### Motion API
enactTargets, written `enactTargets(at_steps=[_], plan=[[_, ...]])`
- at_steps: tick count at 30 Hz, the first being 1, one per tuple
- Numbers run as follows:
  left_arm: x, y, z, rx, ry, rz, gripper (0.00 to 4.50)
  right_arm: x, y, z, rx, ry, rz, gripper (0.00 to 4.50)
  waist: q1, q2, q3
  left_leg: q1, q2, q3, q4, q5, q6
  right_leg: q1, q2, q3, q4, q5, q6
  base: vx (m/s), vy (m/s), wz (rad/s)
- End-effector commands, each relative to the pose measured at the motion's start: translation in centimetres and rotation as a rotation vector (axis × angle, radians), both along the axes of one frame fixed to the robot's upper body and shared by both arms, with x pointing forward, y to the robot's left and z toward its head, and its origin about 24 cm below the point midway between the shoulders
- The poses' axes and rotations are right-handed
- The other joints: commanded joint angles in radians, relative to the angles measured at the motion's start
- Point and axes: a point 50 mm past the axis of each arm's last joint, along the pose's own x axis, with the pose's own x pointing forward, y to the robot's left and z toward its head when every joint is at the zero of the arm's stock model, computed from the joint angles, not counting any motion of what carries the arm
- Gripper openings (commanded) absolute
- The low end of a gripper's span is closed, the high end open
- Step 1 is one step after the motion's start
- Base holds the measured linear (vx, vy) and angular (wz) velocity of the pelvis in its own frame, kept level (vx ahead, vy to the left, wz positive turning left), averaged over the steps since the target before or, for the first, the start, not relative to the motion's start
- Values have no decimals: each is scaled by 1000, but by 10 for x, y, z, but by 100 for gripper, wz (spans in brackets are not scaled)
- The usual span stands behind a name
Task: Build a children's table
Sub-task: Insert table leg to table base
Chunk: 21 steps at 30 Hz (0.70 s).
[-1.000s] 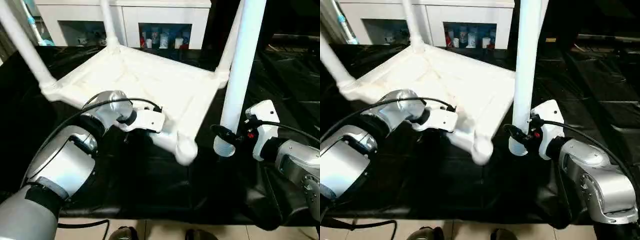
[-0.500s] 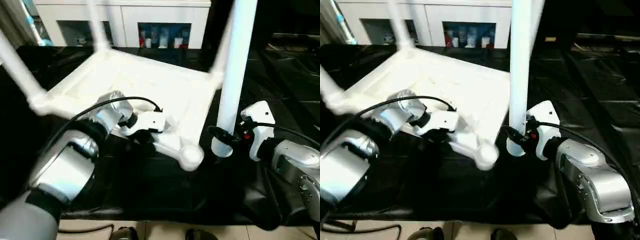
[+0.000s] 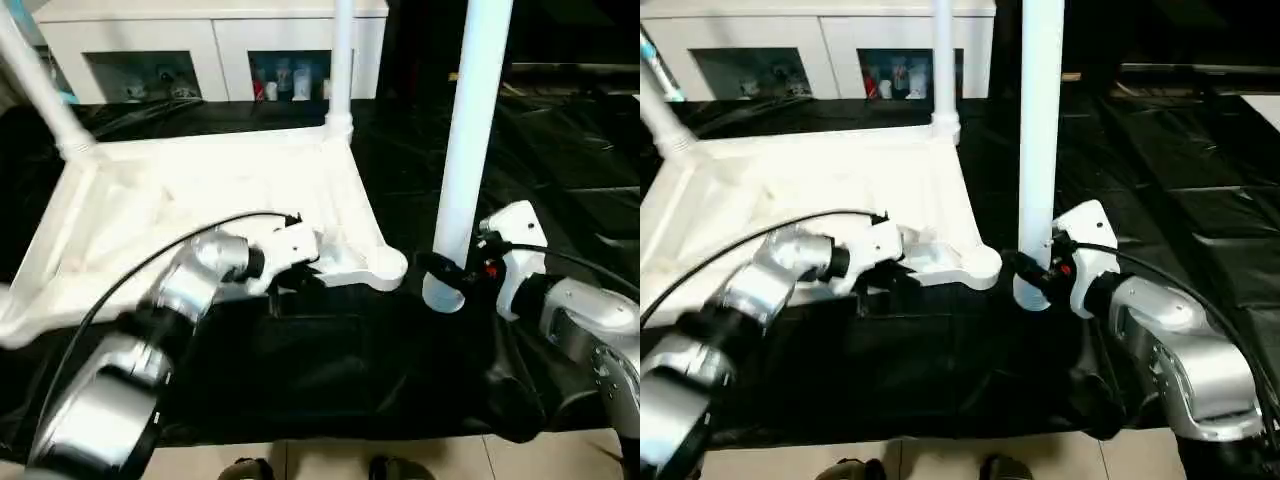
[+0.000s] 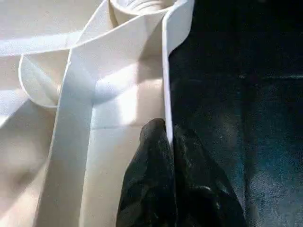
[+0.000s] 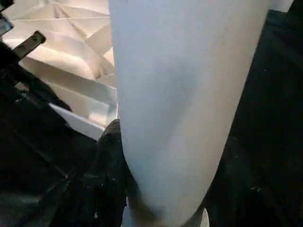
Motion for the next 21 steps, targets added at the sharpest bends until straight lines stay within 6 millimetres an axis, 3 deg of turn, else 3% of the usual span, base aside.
enactTargets(at_steps=[1, 3, 6, 14, 21], plan=[[-8, 2, -7, -19, -2, -20, 0, 1, 2, 4, -3, -24, 10, 186, 4, -19, -65, 20, 39, -22, -77, -339, 25, 34, -41, 31, -76, -382, -181, 0, 0, 0], [-12, 1, -4, -35, -18, -56, 0, 1, 2, 4, -3, -24, 11, 186, 5, -21, -68, 19, 38, -19, -75, -316, 33, 37, -42, 34, -71, -337, -193, 0, 0, 0], [-17, -1, 0, -74, 7, -64, 59, 2, 2, 4, -6, -24, 13, 186, 10, -22, -69, 18, 36, -13, -71, -270, 50, 40, -45, 36, -67, -296, -209, 0, 0, 0], [-17, -14, 7, -86, -136, -34, 62, 3, 2, 4, -4, -23, 12, 186, 19, -20, -78, 13, 37, -10, -60, -143, 102, 49, -38, 32, -45, -107, -253, 0, 0, 0], [-17, -13, 5, -61, -131, -13, 62, 3, 3, 3, -3, -22, 10, 186, 19, -18, -71, 14, 37, -13, -66, -210, 72, 46, -39, 32, -58, -226, -223, 0, 0, 0]])
